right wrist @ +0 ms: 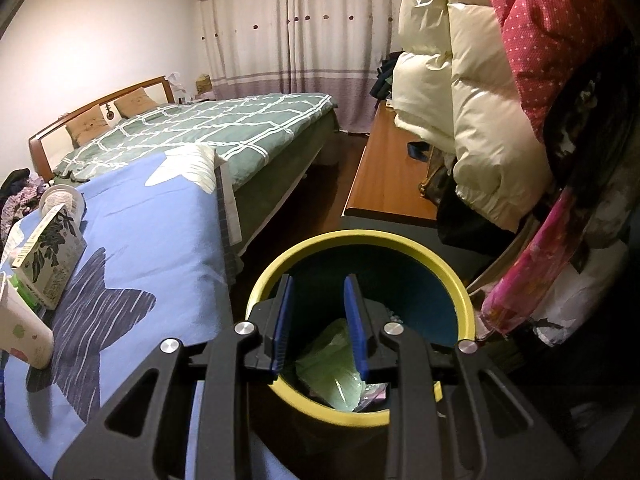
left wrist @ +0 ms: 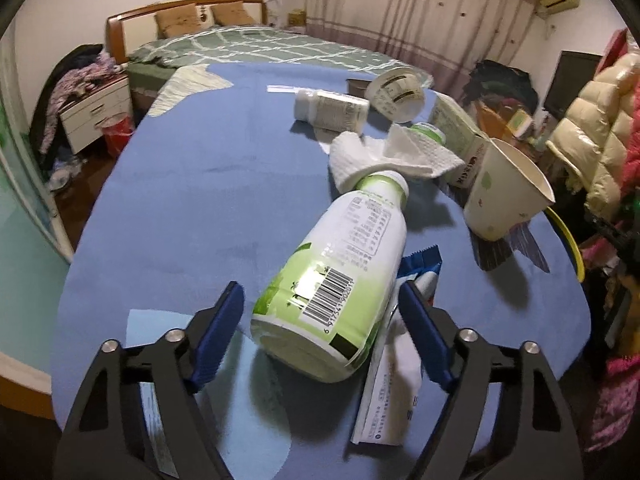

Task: Collect trash
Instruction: 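Grasp the white-green plastic bottle with the left tool, then lift the bottle with the left tool, carry it over the bin, drop it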

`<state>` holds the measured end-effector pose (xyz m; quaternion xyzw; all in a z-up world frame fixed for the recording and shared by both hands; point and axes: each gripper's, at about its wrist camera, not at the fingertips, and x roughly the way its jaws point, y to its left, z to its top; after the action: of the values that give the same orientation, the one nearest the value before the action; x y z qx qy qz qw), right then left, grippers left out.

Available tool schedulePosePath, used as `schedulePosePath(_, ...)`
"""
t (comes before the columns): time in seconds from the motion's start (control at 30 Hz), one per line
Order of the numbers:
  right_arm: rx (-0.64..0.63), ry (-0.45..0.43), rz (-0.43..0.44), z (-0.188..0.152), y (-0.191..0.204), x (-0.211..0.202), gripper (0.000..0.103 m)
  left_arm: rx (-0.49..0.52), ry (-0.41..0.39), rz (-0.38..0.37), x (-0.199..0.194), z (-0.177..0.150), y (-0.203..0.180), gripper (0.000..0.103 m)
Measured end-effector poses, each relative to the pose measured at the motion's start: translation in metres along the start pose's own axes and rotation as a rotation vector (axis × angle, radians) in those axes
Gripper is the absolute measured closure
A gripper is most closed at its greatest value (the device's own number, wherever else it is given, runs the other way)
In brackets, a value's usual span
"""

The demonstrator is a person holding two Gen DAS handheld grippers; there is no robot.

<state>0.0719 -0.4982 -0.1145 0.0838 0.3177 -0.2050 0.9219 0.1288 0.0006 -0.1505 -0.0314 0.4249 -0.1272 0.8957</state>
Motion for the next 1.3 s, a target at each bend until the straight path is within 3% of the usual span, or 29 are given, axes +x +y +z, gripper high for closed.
schedulePosePath(0.17, -0.003, 0.002, 0.014, -0.001, 0.004, -0.001, 0.078, 0.083, -0.026, -0.049, 0.000, 0.001, -0.007, 0.033)
schedulePosePath(0.27, -0.002, 0.004, 0.024, -0.001, 0.005, -0.002, 0.078, 0.115, -0.024, -0.091, 0.002, 0.002, -0.016, 0.046)
schedulePosePath(0.47, -0.006, 0.010, 0.033, -0.004, 0.008, -0.002, 0.078, 0.107, -0.016, -0.130, 0.011, 0.005, -0.029, 0.047)
schedulePosePath(0.73, 0.000, 0.027, 0.045, -0.011, 0.008, 0.001, 0.072, 0.059, -0.020, -0.121, 0.015, 0.005, -0.035, 0.046)
schedulePosePath(0.87, 0.005, 0.032, 0.053, -0.013, 0.008, 0.001, 0.072, 0.049, -0.018, -0.055, 0.012, -0.002, -0.030, 0.042)
schedulePosePath(1.03, -0.001, 0.031, 0.065, -0.014, 0.013, 0.001, 0.072, 0.009, -0.026, -0.077, 0.013, -0.006, -0.020, 0.042)
schedulePosePath(1.3, 0.001, 0.018, 0.074, -0.011, 0.012, -0.006, 0.072, 0.080, -0.121, -0.044, -0.016, 0.007, -0.034, 0.047)
